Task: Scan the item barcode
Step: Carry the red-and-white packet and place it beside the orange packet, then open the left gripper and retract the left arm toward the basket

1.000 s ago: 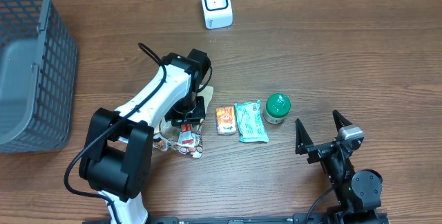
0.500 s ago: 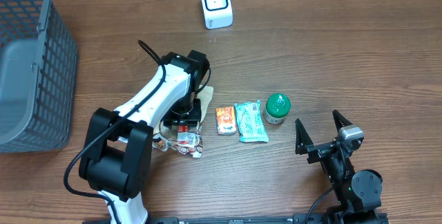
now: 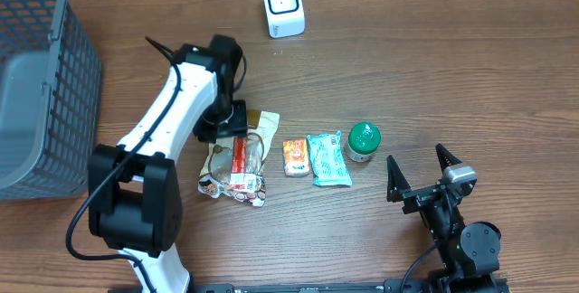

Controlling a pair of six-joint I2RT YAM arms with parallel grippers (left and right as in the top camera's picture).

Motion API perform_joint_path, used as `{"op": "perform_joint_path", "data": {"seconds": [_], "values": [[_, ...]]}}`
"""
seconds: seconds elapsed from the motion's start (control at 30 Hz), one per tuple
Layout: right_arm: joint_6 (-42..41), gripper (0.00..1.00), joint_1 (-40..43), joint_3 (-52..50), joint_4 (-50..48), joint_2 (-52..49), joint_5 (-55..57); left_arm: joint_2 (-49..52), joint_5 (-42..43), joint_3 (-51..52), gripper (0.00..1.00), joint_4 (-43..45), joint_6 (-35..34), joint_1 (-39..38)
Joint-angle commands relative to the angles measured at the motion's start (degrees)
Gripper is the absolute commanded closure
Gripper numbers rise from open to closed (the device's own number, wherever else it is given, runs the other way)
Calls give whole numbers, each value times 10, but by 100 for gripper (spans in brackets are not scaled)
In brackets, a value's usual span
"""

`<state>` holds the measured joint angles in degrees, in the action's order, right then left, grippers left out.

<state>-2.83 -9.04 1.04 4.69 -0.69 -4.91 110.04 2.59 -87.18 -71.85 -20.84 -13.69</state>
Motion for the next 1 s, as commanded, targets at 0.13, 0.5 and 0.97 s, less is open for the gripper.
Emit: {"op": "perform_joint_path", "data": {"seconds": [0.13,0.5,0.97], "values": [[-2,0,0,-6,-3,5,6,-37,1,-34,44,20,16,96],[-2,0,0,-6,-3,5,6,-37,-59,-33,0,18,16,231],[-2,0,0,-6,-3,5,6,-37,-60,-33,1,19,16,249]]}}
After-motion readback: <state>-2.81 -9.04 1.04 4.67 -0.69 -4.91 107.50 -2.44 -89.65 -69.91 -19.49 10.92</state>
